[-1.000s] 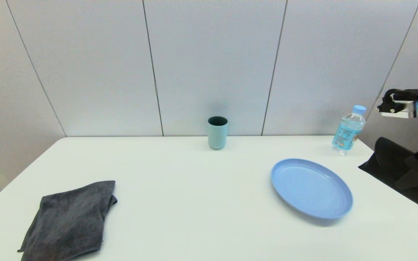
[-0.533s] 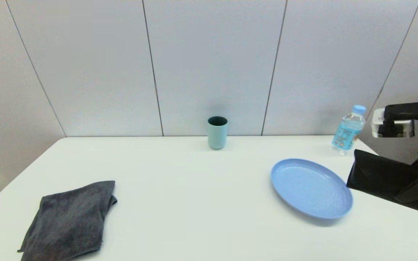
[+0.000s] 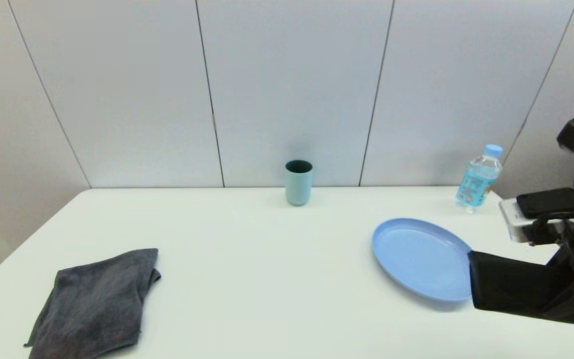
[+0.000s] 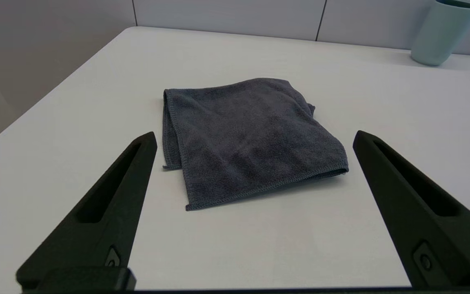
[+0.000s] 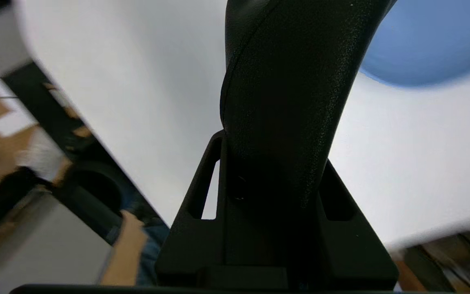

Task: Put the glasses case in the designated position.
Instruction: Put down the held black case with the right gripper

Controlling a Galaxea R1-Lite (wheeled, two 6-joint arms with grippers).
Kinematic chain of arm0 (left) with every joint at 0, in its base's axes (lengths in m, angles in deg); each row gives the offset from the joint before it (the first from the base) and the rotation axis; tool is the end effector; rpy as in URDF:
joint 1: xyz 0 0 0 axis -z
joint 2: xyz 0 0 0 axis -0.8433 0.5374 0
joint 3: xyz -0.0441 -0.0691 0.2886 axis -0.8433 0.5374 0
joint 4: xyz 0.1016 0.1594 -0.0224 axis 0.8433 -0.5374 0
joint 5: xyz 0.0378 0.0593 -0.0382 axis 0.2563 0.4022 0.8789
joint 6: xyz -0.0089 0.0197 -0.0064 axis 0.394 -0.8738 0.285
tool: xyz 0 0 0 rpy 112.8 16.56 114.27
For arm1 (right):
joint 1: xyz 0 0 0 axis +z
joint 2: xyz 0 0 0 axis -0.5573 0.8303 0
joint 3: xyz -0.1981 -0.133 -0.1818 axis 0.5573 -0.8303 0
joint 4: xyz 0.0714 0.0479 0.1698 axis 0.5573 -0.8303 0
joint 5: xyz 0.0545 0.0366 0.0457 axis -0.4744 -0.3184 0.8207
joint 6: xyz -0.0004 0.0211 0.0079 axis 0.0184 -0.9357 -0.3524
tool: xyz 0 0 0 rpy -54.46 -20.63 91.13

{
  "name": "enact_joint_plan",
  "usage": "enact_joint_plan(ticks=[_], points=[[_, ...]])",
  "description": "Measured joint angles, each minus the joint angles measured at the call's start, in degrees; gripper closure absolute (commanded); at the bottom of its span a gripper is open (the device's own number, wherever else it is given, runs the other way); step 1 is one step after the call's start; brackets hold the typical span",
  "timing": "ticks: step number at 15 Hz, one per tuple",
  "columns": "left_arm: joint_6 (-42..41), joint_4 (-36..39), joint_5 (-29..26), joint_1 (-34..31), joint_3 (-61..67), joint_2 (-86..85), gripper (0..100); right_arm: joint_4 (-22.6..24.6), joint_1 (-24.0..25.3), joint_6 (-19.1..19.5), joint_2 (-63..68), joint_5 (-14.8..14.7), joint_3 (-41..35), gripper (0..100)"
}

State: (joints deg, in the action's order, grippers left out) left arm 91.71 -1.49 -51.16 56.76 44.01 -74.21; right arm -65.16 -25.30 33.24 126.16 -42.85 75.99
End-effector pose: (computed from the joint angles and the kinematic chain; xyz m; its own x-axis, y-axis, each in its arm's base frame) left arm -0.0228 0.0006 0.0758 0.9987 0.0502 0.0039 -0.0500 0.9978 -0.0425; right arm 0.1936 0.0327 0.2418 0.1379 0.1802 -0.9739 -0.9249 0.3753 -0.0615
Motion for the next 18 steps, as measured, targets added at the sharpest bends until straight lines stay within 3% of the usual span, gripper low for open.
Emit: enact_joint_plan(ticks=[6, 11, 13, 14, 18], points=[[0.0, 0.1, 0.0, 0.0, 0.0, 0.0, 0, 7.7, 2.9, 0.1, -3.4, 9.6, -13.5, 100], [0.0, 0.0, 0.0, 0.0, 0.0, 0.0, 0, 18.6, 6.6, -0.2, -4.7, 10.3, -19.5, 100], [0.0, 0.0, 0.0, 0.0, 0.0, 0.0, 0, 20.1, 6.9, -0.2, -4.7, 10.3, -20.7, 100], [0.0, 0.0, 0.0, 0.0, 0.0, 0.0, 0, 20.0, 6.9, -0.5, -4.7, 10.2, -21.0, 0], [0.0, 0.0, 0.0, 0.0, 0.0, 0.0, 0, 20.2, 6.5, -0.4, -5.0, 10.0, -21.6, 0]])
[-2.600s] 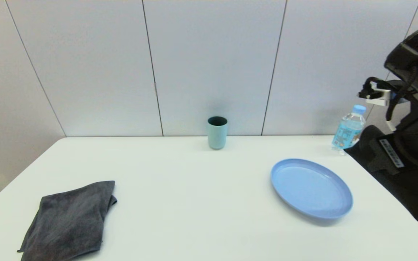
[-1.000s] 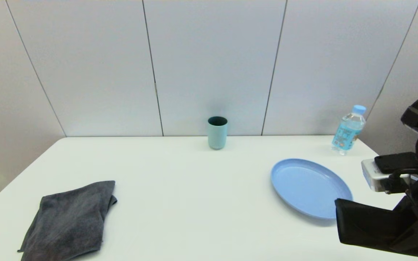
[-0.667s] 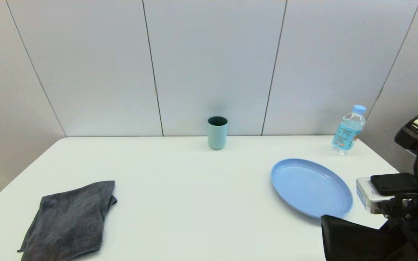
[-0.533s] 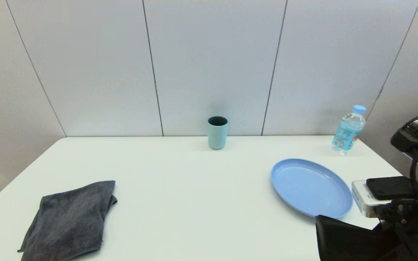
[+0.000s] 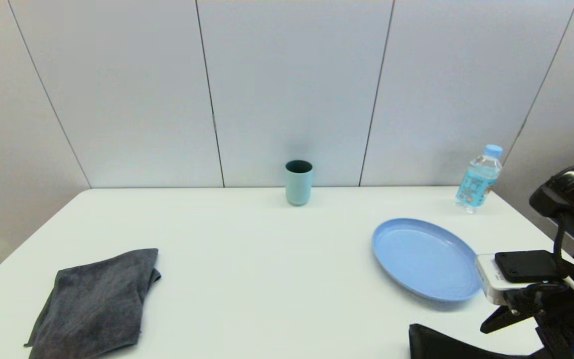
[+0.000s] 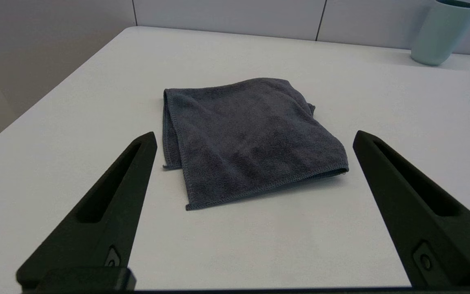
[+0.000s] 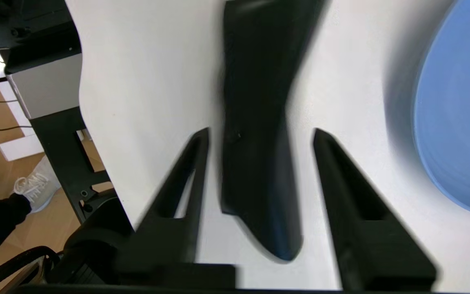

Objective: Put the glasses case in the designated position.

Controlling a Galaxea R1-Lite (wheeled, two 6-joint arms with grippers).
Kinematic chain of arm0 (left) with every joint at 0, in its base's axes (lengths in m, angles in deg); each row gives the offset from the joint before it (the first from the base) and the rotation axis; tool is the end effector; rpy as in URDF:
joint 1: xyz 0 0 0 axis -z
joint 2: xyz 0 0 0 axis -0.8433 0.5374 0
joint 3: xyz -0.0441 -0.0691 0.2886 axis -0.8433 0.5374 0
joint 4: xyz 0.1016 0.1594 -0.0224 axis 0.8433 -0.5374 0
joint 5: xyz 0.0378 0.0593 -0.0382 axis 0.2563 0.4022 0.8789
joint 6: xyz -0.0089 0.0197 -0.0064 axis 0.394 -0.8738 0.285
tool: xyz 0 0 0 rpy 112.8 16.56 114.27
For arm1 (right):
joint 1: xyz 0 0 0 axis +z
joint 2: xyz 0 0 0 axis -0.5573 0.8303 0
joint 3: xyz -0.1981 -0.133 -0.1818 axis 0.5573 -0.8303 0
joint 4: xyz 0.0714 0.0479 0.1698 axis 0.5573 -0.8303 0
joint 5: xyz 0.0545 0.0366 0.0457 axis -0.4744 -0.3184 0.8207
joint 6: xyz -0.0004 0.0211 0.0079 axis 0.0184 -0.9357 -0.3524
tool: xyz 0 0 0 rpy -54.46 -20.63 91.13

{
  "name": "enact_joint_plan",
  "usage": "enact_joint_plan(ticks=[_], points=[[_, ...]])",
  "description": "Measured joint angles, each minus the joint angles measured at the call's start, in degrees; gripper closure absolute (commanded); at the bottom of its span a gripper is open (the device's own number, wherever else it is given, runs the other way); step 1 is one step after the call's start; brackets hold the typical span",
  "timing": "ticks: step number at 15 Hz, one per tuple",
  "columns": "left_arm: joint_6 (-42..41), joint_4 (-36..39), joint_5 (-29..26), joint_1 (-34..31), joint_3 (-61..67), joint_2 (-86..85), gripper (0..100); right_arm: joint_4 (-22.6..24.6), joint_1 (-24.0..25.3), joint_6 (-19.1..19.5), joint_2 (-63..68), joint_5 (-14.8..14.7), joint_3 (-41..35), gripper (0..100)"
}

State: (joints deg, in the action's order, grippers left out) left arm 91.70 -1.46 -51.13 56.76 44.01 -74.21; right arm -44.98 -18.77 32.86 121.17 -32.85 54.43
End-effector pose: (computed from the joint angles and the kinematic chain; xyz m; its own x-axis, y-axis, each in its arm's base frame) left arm -0.0228 0.0006 0.0758 0.9987 0.0508 0.0044 -0.0505 0.9978 -0.0423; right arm 0.1727 0.0542 0.1877 0.1220 0.3714 -0.9204 -0.9681 0.2488 -0.0279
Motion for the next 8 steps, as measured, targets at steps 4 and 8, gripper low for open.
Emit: enact_joint_plan(ticks=[4, 8], points=[[0.0, 0.0, 0.0, 0.0, 0.0, 0.0, 0, 0.1, -0.7, -0.6, -1.3, 0.0, 0.0, 0], [0.0, 0.0, 0.0, 0.0, 0.0, 0.0, 0, 3.6, -1.7, -11.2, -6.2, 0.1, 0.6, 0]])
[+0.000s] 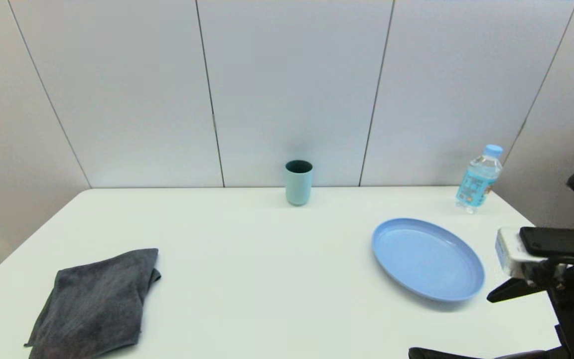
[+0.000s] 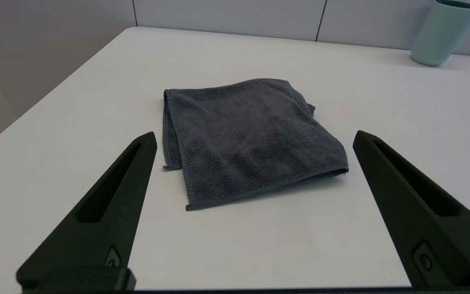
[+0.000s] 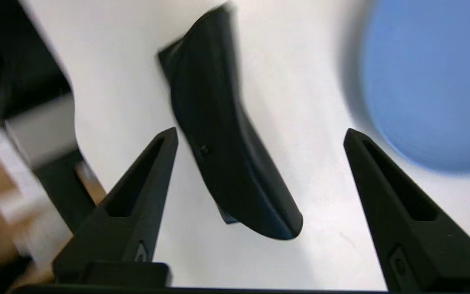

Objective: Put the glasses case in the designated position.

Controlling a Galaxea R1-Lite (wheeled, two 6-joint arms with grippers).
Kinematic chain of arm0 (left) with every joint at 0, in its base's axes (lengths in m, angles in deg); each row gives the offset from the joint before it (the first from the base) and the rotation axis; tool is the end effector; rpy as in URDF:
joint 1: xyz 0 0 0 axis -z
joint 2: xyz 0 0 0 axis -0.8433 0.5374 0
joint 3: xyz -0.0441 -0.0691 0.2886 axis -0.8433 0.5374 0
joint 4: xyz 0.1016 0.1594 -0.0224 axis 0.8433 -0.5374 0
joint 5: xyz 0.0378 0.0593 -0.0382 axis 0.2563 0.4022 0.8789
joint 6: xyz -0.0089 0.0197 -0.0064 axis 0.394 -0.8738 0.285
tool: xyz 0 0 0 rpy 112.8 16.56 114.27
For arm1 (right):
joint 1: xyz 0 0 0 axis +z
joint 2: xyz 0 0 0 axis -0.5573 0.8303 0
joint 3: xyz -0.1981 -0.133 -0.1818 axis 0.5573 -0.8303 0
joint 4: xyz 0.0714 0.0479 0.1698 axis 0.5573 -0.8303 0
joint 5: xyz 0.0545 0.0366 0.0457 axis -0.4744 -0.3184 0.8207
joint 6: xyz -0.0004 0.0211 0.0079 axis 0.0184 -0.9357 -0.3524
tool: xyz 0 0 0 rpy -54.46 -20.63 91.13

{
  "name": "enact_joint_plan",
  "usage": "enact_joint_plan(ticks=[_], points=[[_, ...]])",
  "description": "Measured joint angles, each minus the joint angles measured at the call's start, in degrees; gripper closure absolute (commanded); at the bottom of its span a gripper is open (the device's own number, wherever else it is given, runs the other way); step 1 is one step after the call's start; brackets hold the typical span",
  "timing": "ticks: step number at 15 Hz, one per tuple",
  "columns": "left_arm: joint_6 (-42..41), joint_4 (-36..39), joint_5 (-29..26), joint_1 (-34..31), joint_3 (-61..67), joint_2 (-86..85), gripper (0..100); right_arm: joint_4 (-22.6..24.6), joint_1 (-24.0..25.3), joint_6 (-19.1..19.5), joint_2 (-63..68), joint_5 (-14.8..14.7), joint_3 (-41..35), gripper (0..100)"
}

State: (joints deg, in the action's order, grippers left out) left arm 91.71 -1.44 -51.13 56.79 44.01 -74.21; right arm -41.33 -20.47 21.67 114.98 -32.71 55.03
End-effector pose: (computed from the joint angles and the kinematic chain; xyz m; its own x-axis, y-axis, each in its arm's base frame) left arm -0.0228 0.0006 0.0758 0.9987 0.0502 0.0048 -0.0500 0.9978 -0.0425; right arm 0.1602 0.0458 0.2108 0.2909 0.4076 -0.8656 -0.8911 0.4447 -0.0901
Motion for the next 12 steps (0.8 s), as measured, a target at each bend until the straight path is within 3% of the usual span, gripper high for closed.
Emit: enact_joint_plan(ticks=[3, 4, 7, 9, 10, 12], points=[[0.0, 0.0, 0.0, 0.0, 0.0, 0.0, 0, 4.9, -0.6, -16.1, -5.7, -1.8, -1.9, 0], [0.0, 0.0, 0.0, 0.0, 0.0, 0.0, 0, 6.9, -1.0, -21.0, -8.0, -4.7, -2.9, 0], [0.0, 0.0, 0.0, 0.0, 0.0, 0.0, 0, 13.6, -2.2, -34.1, -16.0, -18.7, -7.1, 0], [0.0, 0.0, 0.0, 0.0, 0.0, 0.0, 0, 18.1, -3.4, -39.8, -22.0, -26.3, -10.8, 0], [0.0, 0.0, 0.0, 0.0, 0.0, 0.0, 0, 20.8, -4.3, -40.8, -25.1, -28.8, -12.9, 0], [0.0, 0.0, 0.0, 0.0, 0.0, 0.0, 0, 28.1, -6.3, -41.6, -32.0, -31.0, -18.2, 0]])
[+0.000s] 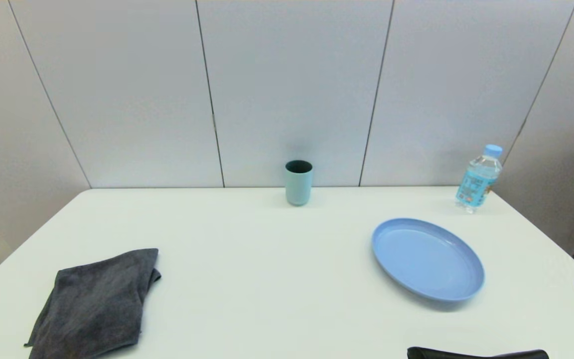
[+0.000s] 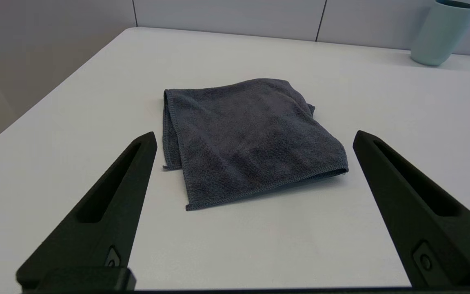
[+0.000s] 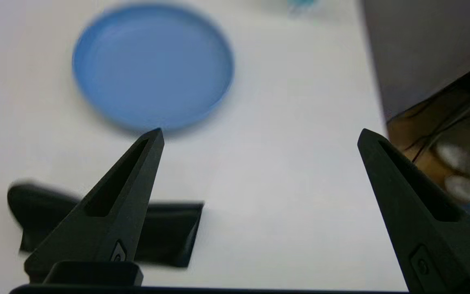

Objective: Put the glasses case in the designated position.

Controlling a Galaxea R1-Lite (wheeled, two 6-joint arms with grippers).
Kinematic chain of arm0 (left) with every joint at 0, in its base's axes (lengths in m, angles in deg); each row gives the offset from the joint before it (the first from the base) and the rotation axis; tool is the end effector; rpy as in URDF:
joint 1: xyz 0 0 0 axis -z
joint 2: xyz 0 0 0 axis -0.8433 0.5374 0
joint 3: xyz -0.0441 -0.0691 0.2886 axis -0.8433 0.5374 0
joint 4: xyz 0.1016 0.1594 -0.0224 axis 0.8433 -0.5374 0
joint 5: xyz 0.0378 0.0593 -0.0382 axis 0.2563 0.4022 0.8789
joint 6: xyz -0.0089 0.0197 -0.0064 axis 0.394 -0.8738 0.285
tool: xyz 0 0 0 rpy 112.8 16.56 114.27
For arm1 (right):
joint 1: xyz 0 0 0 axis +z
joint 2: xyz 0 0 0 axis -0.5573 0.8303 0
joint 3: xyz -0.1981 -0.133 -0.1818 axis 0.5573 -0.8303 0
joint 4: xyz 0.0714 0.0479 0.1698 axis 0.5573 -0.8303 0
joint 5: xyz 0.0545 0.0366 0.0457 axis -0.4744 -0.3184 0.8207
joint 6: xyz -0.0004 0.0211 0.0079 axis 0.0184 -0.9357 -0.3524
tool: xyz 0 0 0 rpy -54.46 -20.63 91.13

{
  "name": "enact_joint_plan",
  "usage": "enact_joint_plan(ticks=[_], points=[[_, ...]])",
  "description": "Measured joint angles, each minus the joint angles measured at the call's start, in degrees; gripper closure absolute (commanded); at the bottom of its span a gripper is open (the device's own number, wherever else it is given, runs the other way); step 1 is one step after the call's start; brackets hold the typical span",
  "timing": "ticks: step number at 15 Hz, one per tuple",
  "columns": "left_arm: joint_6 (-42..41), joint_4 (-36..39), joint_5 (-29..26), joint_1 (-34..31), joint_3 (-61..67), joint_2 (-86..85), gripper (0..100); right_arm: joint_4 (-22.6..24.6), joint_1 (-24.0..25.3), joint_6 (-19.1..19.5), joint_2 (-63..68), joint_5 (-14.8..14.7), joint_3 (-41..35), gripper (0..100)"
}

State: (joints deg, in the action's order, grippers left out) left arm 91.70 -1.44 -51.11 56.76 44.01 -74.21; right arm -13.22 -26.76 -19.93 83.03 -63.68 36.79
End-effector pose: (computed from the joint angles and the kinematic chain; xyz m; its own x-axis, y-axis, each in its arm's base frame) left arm -0.0228 0.0006 0.0758 0.9987 0.0511 0.0048 -0.0509 0.9978 -0.0423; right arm 0.0655 0.0035 0.2276 0.9084 -0.0920 -0.4078 0.0205 0.9841 -0.1764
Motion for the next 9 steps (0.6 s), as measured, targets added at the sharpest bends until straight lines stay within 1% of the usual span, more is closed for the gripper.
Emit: enact_joint_plan(ticks=[3, 4, 6, 9], points=[[0.0, 0.0, 0.0, 0.0, 0.0, 0.0, 0, 13.5, -2.0, -0.4, -10.8, -0.7, -8.7, 0], [0.0, 0.0, 0.0, 0.0, 0.0, 0.0, 0, 16.8, -2.8, -0.5, -14.5, -0.7, -11.1, 0], [0.0, 0.0, 0.0, 0.0, 0.0, 0.0, 0, 19.6, -4.0, -1.3, -22.4, -0.6, -16.5, 0], [0.0, 0.0, 0.0, 0.0, 0.0, 0.0, 0, 19.4, -5.9, -5.0, -32.5, -0.2, -24.3, 0]])
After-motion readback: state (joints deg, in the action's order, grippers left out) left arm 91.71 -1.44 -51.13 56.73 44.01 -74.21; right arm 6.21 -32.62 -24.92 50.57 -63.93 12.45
